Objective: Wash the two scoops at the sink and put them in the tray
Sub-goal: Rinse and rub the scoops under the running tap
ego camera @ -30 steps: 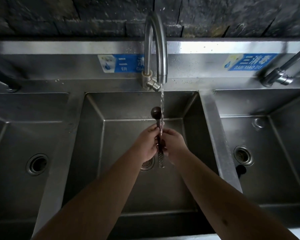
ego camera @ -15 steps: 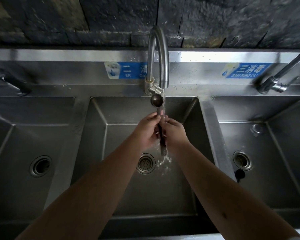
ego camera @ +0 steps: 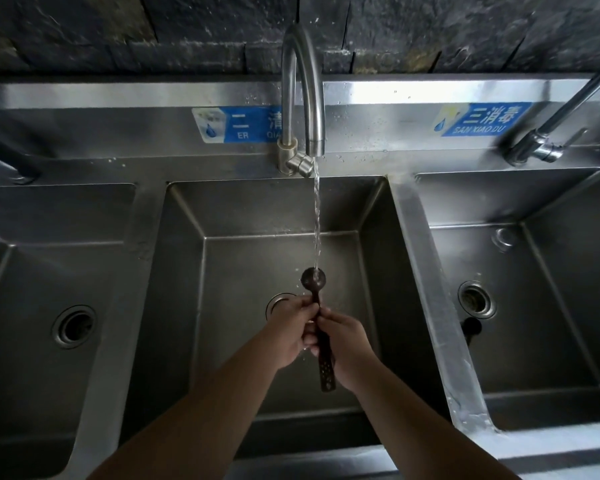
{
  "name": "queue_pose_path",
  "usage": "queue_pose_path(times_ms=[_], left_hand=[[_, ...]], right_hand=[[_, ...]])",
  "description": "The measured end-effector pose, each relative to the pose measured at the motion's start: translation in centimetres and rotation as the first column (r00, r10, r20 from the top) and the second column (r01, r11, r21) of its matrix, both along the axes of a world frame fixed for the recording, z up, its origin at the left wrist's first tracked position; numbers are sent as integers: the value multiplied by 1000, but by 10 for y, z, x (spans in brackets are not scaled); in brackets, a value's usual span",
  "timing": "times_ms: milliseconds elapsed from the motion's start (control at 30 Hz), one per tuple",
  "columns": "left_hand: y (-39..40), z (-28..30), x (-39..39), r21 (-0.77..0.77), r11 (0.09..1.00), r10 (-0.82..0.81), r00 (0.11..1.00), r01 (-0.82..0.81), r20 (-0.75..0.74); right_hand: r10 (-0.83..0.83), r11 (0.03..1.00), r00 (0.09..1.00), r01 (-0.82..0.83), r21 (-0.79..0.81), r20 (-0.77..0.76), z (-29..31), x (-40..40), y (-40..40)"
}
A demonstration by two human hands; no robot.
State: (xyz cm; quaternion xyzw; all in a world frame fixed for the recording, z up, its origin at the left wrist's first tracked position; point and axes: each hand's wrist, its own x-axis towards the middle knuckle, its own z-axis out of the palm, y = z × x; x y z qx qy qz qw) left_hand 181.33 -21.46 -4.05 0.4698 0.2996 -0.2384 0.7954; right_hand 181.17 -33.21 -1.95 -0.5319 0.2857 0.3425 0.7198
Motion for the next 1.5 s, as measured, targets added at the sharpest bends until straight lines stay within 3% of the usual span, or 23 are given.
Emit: queue_pose_path(times_ms=[133, 267, 633, 867, 967, 1067, 1333, 1500], left_hand=[[-1, -6, -15, -83, 997, 9, 1000, -10, -12], [0, -3, -6, -57, 998, 23, 1000, -24, -20], [28, 58, 88, 83, 994, 48, 952, -76, 301], [45, 106, 136, 189, 976, 36, 931, -111, 362], [46, 115, 142, 112, 985, 77, 918, -130, 390], [40, 108, 130, 48, 985, 142, 939, -164, 312], [12, 47, 49, 25, 994, 109, 994, -109, 3], [-3, 31, 9, 14, 999, 36, 995, -34, -90]], right_hand=[[0, 999, 1000, -1, -35, -8, -3, -9, -4], [-30, 999, 999, 31, -31, 32, 3, 5, 0], [-99, 982, 966, 56, 181, 239, 54, 98, 34], [-94, 959, 918, -20, 281, 386, 93, 140, 52], [-102, 955, 907, -27, 296, 408, 103, 146, 56], [-120, 964, 936, 30, 265, 330, 100, 133, 57], [-69, 966, 990, 97, 241, -122, 56, 47, 22], [-62, 986, 974, 93, 138, -217, 45, 5, -3]])
